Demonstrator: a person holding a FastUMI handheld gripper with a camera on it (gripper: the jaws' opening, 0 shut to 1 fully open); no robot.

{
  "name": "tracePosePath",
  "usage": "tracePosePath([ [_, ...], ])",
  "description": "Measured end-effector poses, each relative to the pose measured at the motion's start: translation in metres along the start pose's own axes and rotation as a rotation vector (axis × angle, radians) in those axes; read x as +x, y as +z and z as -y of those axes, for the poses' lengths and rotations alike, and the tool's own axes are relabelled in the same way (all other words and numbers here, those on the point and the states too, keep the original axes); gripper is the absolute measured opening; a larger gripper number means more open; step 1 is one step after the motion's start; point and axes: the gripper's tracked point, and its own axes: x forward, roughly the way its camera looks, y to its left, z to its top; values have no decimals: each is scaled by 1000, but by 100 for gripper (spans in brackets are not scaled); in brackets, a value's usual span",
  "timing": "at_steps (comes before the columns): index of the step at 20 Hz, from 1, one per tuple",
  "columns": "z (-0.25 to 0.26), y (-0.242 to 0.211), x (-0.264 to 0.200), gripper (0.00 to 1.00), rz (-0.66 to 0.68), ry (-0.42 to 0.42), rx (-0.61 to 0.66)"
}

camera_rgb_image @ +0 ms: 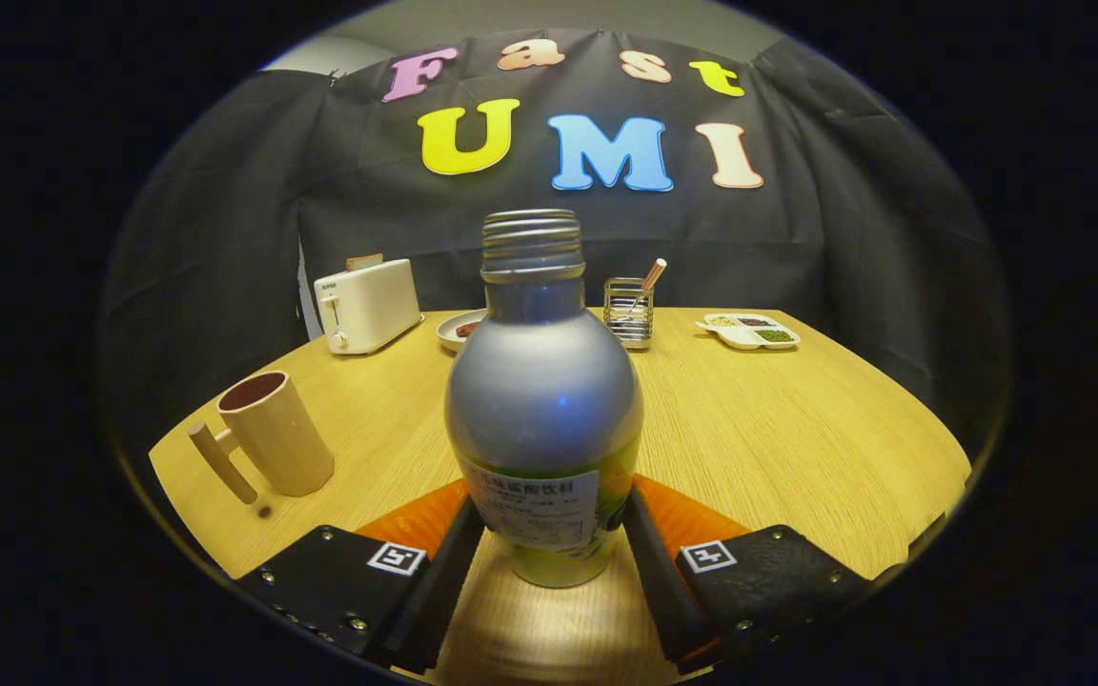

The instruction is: Take the bottle from table, then pour the juice into the cup, finally place the bottle on the coaster

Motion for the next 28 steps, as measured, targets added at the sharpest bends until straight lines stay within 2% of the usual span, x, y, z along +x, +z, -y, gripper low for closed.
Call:
tracePosePath([
  [6,2,3,3,78,-19,-10,-24],
  [9,3,5,3,70,-44,-15,-61],
  [12,-1,11,1,69,-54,-14,-112],
  [23,-28,62,6,69,-60,-10,-354],
  [28,-42,73,12,70,-57,-18,-513],
])
